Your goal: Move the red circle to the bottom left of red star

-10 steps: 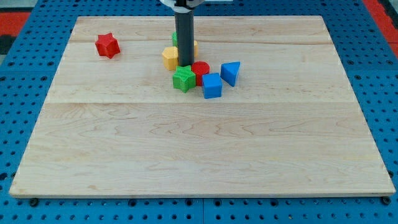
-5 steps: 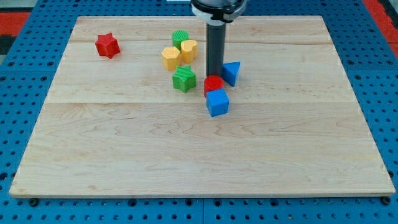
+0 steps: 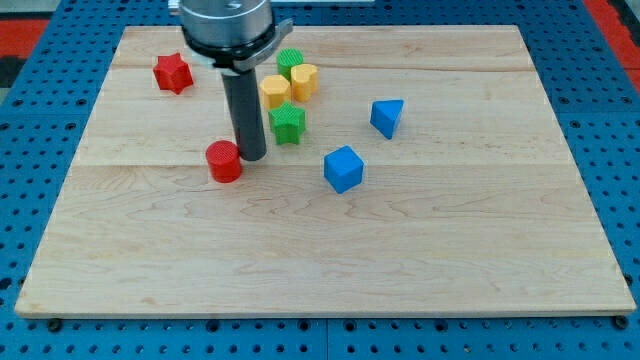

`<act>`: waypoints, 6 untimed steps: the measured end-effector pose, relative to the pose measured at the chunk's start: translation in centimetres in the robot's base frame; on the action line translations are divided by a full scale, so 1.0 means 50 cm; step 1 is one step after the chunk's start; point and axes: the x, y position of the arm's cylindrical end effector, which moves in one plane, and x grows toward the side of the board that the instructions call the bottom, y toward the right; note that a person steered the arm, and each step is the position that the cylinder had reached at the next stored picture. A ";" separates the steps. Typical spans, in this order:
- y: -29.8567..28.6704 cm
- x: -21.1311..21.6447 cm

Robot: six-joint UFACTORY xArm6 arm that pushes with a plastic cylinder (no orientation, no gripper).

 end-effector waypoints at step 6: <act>-0.054 0.035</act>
